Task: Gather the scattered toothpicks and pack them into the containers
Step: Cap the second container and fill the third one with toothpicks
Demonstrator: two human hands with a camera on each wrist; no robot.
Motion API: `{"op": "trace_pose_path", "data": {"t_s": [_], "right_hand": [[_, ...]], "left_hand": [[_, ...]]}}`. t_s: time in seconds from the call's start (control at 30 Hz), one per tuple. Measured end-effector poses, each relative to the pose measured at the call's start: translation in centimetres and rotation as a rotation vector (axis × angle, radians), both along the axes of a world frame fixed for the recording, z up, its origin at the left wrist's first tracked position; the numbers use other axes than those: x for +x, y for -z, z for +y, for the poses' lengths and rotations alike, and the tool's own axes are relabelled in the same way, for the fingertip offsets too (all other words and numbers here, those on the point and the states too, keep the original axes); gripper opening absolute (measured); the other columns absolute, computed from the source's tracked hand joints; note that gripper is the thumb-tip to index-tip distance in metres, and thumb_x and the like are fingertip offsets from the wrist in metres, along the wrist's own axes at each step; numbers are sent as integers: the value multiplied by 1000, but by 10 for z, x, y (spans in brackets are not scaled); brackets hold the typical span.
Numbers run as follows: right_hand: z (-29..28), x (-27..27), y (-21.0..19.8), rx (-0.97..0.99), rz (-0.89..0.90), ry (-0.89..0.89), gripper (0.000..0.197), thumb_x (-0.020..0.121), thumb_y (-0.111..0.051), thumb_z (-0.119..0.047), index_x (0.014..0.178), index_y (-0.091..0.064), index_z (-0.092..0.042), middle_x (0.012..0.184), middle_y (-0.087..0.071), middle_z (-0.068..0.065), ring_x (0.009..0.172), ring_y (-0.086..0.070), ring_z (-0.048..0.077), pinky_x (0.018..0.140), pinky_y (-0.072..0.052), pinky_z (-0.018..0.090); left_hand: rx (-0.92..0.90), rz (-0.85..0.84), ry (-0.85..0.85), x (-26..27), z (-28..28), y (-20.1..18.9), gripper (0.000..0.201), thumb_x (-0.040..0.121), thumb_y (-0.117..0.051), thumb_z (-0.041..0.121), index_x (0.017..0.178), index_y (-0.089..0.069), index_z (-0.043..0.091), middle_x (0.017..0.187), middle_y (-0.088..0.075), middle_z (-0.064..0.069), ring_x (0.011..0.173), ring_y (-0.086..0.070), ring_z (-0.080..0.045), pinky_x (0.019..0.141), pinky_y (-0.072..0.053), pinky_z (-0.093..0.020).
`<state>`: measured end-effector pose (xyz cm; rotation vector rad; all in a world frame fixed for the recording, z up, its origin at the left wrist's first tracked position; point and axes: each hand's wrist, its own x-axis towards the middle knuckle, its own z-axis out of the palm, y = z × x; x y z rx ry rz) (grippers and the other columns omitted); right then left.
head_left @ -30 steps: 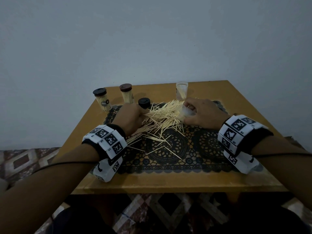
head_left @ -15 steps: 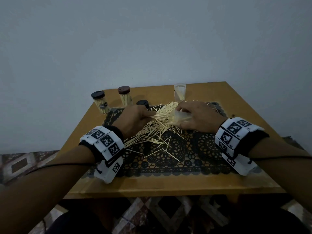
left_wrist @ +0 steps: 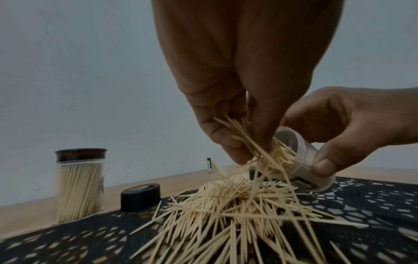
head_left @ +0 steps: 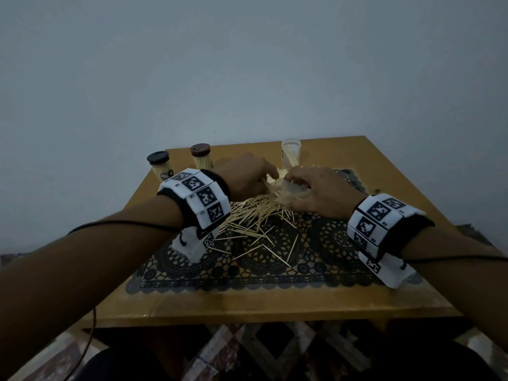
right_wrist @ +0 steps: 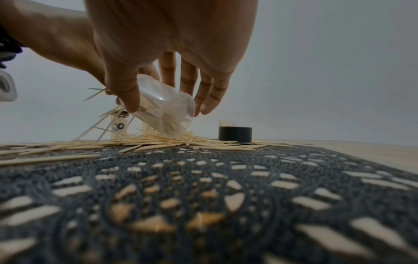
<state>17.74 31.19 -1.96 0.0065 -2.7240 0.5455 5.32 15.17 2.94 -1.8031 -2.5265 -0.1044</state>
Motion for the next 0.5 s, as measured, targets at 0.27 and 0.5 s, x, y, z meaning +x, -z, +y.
{"op": "trace_pose_path", "data": {"t_s": [0.27,0.5], "right_hand": [[1,0,1,-37,-19,-15,44,75,-81,-34,110,-65,-14,99,-66,-2,84,-60,12,66,-42,17],[0,1,1,-80,-10,19,44,75,-81,-37,106,-61,-11,96,-66,0,82,-61,14,63,-46,16]], "left_hand": [[166,-213,-22,3,4,8,33,82,-73,16,109,-53,16,94,-67,2,87,-62,-15,79,-51,-33],[304,-502,-150,-1,-10,16,46,89,-50,-5,132,-50,12,127,-61,-6,120,-56,-18,106,-42,-39]]}}
